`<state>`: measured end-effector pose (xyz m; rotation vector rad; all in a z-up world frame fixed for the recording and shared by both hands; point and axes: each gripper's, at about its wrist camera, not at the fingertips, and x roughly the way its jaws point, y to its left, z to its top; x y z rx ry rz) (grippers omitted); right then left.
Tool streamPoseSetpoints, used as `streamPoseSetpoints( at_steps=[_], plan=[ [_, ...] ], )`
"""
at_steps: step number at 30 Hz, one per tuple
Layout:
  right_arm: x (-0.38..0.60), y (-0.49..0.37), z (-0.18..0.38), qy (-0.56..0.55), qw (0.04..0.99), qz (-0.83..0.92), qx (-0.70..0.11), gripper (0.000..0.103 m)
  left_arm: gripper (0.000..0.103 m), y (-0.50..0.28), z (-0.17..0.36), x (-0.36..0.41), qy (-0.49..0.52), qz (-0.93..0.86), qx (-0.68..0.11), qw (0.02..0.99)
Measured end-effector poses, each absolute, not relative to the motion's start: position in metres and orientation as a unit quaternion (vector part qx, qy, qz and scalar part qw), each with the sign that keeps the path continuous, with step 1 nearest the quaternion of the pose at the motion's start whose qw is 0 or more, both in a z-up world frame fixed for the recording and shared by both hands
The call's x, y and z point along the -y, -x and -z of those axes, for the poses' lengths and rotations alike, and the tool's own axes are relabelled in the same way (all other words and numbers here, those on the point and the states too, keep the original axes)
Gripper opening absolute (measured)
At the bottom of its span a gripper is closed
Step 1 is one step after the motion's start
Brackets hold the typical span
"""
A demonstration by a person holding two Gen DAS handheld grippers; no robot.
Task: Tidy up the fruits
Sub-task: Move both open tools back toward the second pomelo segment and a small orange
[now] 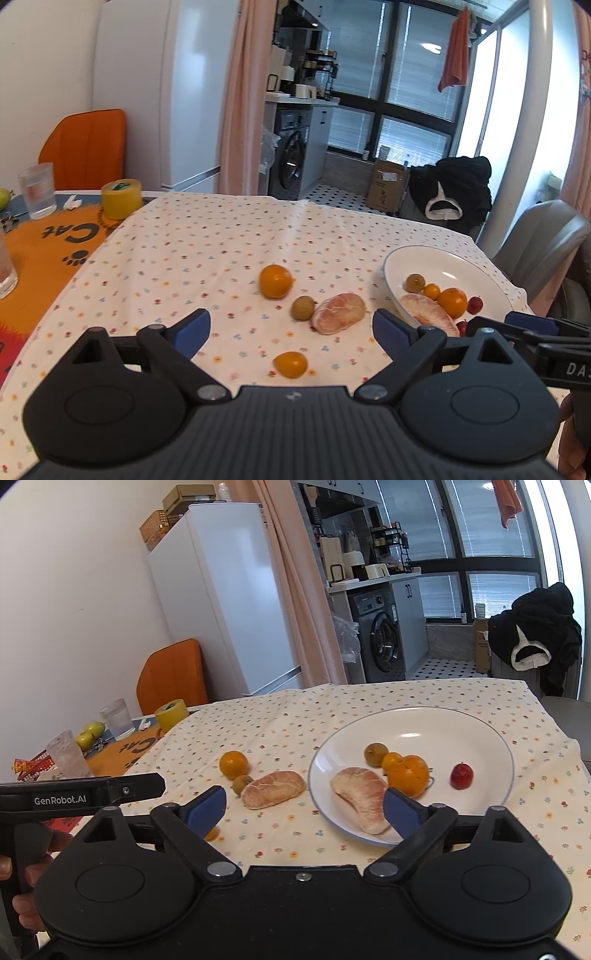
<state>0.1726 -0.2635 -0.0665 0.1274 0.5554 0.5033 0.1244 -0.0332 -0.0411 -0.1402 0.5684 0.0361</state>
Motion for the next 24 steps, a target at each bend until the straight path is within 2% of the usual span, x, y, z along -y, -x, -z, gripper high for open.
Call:
streamPoseSetpoints(
  at_steps=[19, 21, 24],
  plan=[
    [0.234, -0.173, 0.068, -0.048, 0.92, -0.275, -0.276, 0.094, 0.093, -0.109, 0.048, -0.001, 0.095, -0.035, -0.273, 0.957],
    [0.231, -0.174, 0.069, -0.043, 0.919, -0.28, -0.275, 0.093, 0.093, -0.11, 0.05, -0.002, 0.093, -0.036, -0.27, 0.958],
    [0.227, -0.177, 0.071, -0.04, 0.917, -0.285, -0.275, 0.084, 0.091, -0.114, 0.054, -0.001, 0.093, -0.036, -0.271, 0.957]
  ],
)
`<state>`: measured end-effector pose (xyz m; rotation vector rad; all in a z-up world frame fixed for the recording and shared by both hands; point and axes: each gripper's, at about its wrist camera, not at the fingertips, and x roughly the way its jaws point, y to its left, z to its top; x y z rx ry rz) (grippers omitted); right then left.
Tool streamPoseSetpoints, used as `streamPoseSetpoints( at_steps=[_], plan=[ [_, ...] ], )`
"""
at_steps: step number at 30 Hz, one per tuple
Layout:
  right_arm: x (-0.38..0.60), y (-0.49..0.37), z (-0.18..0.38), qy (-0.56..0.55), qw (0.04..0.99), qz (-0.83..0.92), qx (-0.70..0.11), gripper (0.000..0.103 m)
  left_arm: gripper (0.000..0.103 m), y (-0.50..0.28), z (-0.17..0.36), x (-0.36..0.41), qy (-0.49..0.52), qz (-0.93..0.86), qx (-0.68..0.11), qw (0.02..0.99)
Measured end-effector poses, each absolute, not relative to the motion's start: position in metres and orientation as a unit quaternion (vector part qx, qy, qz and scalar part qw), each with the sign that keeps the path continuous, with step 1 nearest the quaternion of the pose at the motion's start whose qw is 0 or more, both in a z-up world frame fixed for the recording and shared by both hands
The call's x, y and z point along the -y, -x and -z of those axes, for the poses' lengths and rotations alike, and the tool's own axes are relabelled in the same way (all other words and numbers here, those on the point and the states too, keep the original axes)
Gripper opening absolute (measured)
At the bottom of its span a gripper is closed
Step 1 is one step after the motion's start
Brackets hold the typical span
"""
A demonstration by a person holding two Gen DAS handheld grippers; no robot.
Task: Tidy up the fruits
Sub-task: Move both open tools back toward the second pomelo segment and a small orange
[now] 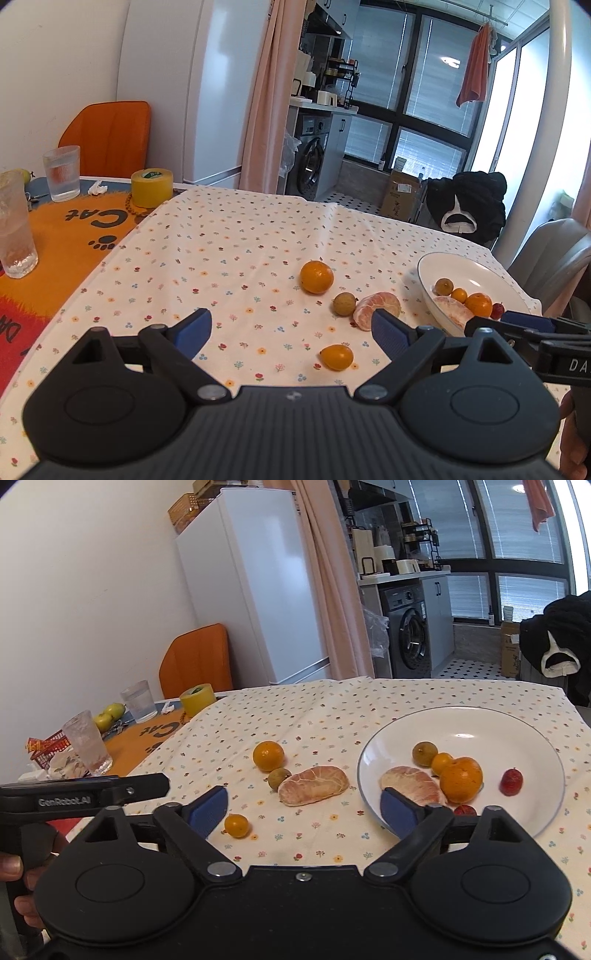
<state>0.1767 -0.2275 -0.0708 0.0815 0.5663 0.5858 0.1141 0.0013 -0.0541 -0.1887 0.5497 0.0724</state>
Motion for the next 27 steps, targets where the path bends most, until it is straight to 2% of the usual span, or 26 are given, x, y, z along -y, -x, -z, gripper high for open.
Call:
streamPoseSetpoints(
  at_steps=[5, 11, 22, 27],
  plan=[
    [0.223, -0.182, 0.074, -0.032, 0.912, -0.296, -0.283, 0.072, 0.087, -0.123, 0.061, 0.004, 0.089, -0.023, -0.275, 0.957],
    [0.218, -0.19, 0.08, -0.026, 0.905, -0.303, -0.296, 0.068, 0.077, -0.135, 0.072, 0.012, 0.091, -0.008, -0.291, 0.952],
    [0.213, -0.199, 0.089, -0.019, 0.898, -0.308, -0.315, 0.067, 0.059, -0.154, 0.09, 0.015, 0.096, 0.005, -0.315, 0.944],
    [0.212, -0.202, 0.092, -0.018, 0.896, -0.307, -0.32, 0.067, 0.057, -0.163, 0.097, 0.018, 0.095, 0.009, -0.322, 0.942]
  ],
)
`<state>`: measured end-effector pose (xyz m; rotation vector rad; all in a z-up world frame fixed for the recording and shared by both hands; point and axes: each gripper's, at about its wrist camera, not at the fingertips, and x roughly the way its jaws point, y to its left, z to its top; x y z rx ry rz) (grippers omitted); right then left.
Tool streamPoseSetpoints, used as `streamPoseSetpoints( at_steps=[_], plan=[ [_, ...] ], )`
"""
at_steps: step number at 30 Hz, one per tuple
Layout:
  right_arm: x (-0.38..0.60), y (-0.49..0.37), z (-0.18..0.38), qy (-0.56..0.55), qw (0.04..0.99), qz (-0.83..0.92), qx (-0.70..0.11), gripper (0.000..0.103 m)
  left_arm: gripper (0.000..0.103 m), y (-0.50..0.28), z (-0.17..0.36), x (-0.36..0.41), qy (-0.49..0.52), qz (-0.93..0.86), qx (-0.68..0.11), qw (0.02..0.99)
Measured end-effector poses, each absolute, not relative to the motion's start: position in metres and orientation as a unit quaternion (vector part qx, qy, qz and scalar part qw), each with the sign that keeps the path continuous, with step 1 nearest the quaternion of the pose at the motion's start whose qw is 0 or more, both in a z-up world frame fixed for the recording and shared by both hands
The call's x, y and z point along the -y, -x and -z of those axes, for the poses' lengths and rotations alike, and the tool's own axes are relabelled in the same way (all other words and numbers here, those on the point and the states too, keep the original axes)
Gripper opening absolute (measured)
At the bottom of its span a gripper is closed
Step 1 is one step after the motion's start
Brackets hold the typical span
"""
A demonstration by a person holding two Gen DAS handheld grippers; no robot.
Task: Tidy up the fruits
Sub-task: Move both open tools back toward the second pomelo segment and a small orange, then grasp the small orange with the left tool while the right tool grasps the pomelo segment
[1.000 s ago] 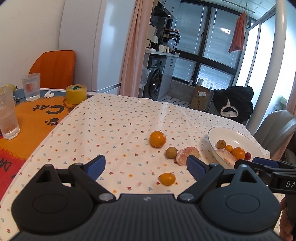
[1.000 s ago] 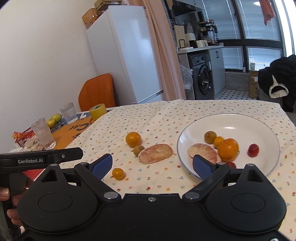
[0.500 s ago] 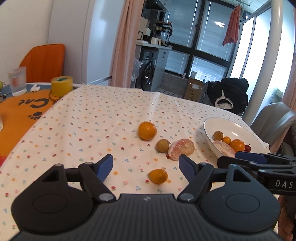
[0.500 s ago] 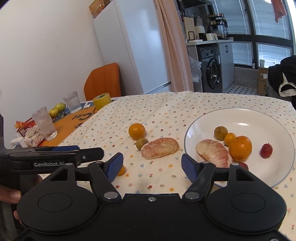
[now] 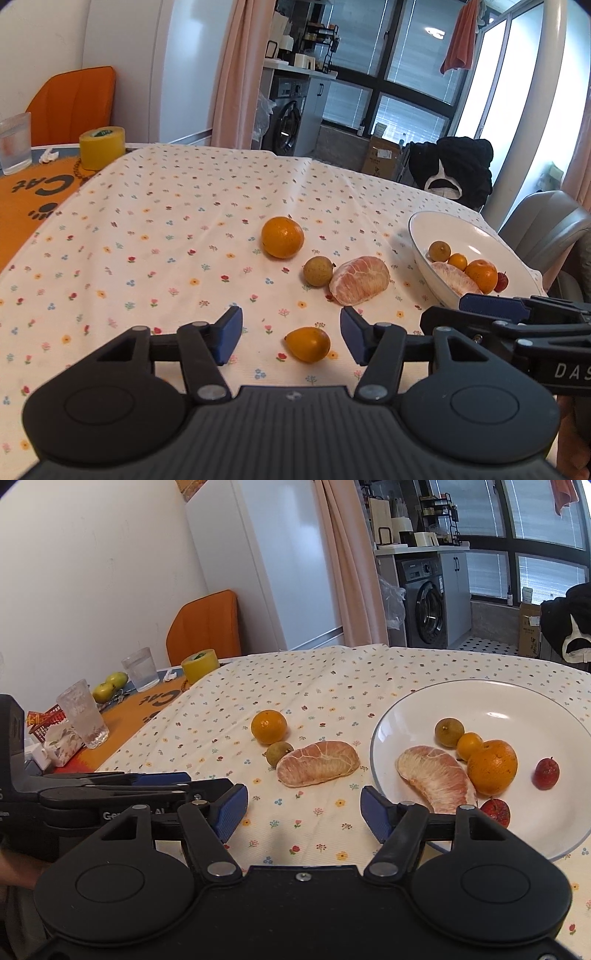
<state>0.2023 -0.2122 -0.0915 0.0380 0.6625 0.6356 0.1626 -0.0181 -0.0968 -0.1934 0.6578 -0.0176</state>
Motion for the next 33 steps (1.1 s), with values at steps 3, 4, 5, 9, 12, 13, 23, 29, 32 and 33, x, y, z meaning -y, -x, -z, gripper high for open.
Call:
streamPoseSetpoints(
  at_steps=[3, 4, 5, 9, 12, 13, 23, 29, 32, 33],
  plan=[
    [0.211, -0.204, 0.093, -0.021, 0.894, -0.31, -0.323, 0.067, 0.052, -0.166, 0.099, 0.021, 0.091, 0.011, -0.325, 0.941],
    [0.211, -0.204, 0.094, -0.02, 0.894, -0.309, -0.324, 0.067, 0.049, -0.167, 0.1, 0.022, 0.089, 0.013, -0.327, 0.941],
    [0.209, -0.205, 0.095, -0.019, 0.893, -0.309, -0.326, 0.067, 0.047, -0.168, 0.102, 0.023, 0.086, 0.013, -0.33, 0.94],
    [0.207, -0.208, 0.099, -0.019, 0.892, -0.307, -0.331, 0.067, 0.028, -0.173, 0.111, 0.027, 0.073, 0.009, -0.347, 0.935],
    [0.201, -0.211, 0.1, -0.021, 0.89, -0.307, -0.336, 0.067, 0.026, -0.174, 0.111, 0.025, 0.075, 0.009, -0.351, 0.933],
    [0.198, -0.211, 0.1, -0.02, 0.89, -0.308, -0.337, 0.067, 0.026, -0.174, 0.11, 0.022, 0.082, 0.009, -0.351, 0.933],
    [0.17, -0.218, 0.104, -0.007, 0.887, -0.302, -0.349, 0.068, 0.026, -0.163, 0.1, -0.008, 0.106, -0.014, -0.326, 0.939],
    [0.156, -0.223, 0.107, 0.0, 0.887, -0.288, -0.362, 0.068, 0.026, -0.158, 0.098, -0.019, 0.116, -0.021, -0.316, 0.941],
    [0.148, -0.225, 0.107, 0.009, 0.888, -0.277, -0.366, 0.068, 0.026, -0.157, 0.098, -0.024, 0.12, -0.022, -0.313, 0.942],
    [0.147, -0.226, 0.108, 0.011, 0.889, -0.272, -0.369, 0.068, 0.026, -0.156, 0.098, -0.026, 0.123, -0.022, -0.312, 0.942]
  ],
)
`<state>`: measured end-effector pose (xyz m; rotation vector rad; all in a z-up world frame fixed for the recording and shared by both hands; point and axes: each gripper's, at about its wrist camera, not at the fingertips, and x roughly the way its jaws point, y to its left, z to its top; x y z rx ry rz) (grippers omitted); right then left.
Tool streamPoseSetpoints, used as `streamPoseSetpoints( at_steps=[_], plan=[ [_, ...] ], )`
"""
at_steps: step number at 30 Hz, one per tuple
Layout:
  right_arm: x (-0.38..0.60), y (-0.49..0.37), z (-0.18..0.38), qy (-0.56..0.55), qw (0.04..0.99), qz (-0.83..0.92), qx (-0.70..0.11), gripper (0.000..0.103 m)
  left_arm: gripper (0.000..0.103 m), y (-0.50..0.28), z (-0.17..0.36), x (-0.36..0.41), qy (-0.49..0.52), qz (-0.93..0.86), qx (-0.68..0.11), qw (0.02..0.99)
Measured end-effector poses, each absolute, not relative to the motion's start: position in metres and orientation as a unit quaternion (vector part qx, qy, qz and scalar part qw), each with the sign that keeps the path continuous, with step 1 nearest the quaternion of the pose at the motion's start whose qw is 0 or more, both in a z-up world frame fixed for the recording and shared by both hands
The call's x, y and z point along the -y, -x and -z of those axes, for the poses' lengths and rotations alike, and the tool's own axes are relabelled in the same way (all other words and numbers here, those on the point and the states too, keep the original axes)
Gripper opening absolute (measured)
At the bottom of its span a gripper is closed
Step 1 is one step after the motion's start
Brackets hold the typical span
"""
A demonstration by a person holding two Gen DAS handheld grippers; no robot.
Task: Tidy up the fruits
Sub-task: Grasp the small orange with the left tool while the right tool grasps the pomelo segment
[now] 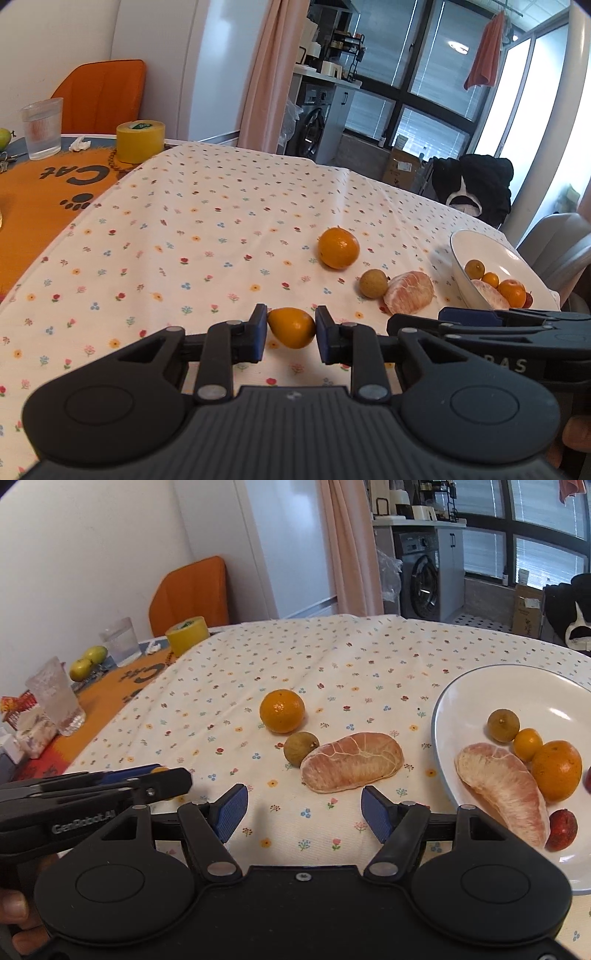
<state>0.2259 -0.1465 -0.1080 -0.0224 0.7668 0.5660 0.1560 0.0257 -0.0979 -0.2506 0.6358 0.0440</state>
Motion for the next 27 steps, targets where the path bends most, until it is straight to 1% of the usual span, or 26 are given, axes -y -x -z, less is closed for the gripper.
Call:
streamPoseSetpoints(
  at_steps=[7, 22, 25, 27],
  plan=[
    [0.134, -0.234, 0.117, 0.025, 0.89, -0.244, -0.384, 0.068, 0.026, -0.153, 0.1, -0.038, 0.134, -0.022, -0.307, 0.942],
    [0.115, -0.242, 0.121, 0.061, 0.902, -0.223, -0.365, 0.07, 0.026, -0.155, 0.11, -0.06, 0.162, -0.025, -0.313, 0.936],
    [0.113, -0.245, 0.121, 0.064, 0.901, -0.23, -0.361, 0.07, 0.026, -0.156, 0.112, -0.062, 0.165, -0.026, -0.316, 0.934],
    [0.113, -0.246, 0.121, 0.068, 0.902, -0.23, -0.358, 0.067, 0.026, -0.157, 0.113, -0.063, 0.166, -0.027, -0.315, 0.934]
  ],
)
